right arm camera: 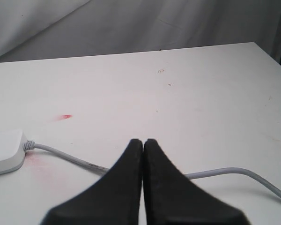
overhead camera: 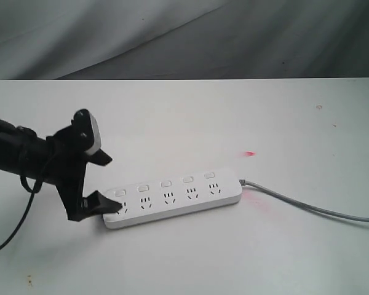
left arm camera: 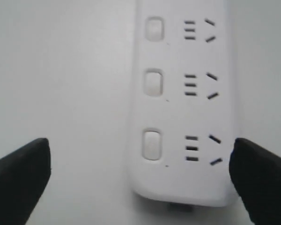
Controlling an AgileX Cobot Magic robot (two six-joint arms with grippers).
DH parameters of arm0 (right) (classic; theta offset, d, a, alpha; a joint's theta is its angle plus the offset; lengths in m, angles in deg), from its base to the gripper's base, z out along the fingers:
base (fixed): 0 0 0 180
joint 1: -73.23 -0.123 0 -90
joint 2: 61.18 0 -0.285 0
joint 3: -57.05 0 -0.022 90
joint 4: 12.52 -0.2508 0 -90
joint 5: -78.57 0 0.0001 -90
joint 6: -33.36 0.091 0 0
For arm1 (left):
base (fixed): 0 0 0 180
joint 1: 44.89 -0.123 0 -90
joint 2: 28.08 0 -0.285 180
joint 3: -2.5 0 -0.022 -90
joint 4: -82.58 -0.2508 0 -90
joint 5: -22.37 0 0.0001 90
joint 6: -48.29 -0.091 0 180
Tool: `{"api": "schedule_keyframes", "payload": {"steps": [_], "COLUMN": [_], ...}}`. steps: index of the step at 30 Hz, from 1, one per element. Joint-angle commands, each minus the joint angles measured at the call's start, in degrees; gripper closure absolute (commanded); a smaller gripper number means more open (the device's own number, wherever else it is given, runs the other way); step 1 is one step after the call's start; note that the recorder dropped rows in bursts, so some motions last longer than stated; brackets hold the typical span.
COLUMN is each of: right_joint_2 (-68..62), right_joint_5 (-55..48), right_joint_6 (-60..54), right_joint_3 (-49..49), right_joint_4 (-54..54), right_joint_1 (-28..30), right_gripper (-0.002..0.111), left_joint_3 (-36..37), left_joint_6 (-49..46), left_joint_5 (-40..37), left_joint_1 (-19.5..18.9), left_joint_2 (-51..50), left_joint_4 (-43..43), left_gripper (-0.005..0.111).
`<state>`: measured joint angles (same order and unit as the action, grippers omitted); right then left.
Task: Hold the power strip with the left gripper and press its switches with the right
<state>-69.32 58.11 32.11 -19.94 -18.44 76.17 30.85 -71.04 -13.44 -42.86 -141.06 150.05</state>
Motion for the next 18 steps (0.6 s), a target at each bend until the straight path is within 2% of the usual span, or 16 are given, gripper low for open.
{"api": "schedule_keyframes", "payload": {"steps": [1, 3, 7, 8, 10, 11, 13, 16, 18], "right_joint_2": [0.35, 0.35, 0.35, 0.35, 0.35, 0.35, 0.35, 0.35, 0.35], "right_joint_5": [0.09, 0.09, 0.09, 0.09, 0.09, 0.09, 0.09, 0.09, 0.09], "right_joint_6": [0.06, 0.06, 0.06, 0.06, 0.06, 0.06, 0.06, 0.06, 0.06], "right_joint_3": [-0.23, -0.23, -0.23, -0.23, -0.23, -0.23, -0.23, -0.23, -0.23], "right_joint_4": [-0.15, -0.15, -0.15, -0.15, -0.15, -0.15, -0.15, -0.15, -0.15], "right_joint_1": [0.51, 0.51, 0.51, 0.51, 0.51, 0.51, 0.51, 0.51, 0.51], "right_gripper": [0.108, 0.108, 0.108, 0.108, 0.108, 0.108, 0.108, 0.108, 0.108], "left_joint_3": [-0.10, -0.10, -0.10, -0.10, -0.10, -0.10, -0.10, -0.10, -0.10], "left_joint_6": [1.04, 1.73, 2.89, 3.58, 5.63, 7.08, 12.68, 31.01, 36.53], "left_joint_5": [3.56, 4.41, 4.55, 4.55, 4.55, 4.55, 4.43, 4.43, 4.03], "left_joint_1": [0.19, 0.19, 0.19, 0.19, 0.19, 0.19, 0.19, 0.19, 0.19], "left_joint_2": [9.01, 14.16, 23.92, 26.83, 30.89, 32.82, 36.07, 41.55, 44.38], "left_joint_4": [1.98, 2.69, 2.69, 2.59, 2.59, 2.59, 1.98, 1.47, 3.07], "left_gripper": [0.014, 0.025, 0.066, 0.081, 0.100, 0.107, 0.106, 0.106, 0.106]}}
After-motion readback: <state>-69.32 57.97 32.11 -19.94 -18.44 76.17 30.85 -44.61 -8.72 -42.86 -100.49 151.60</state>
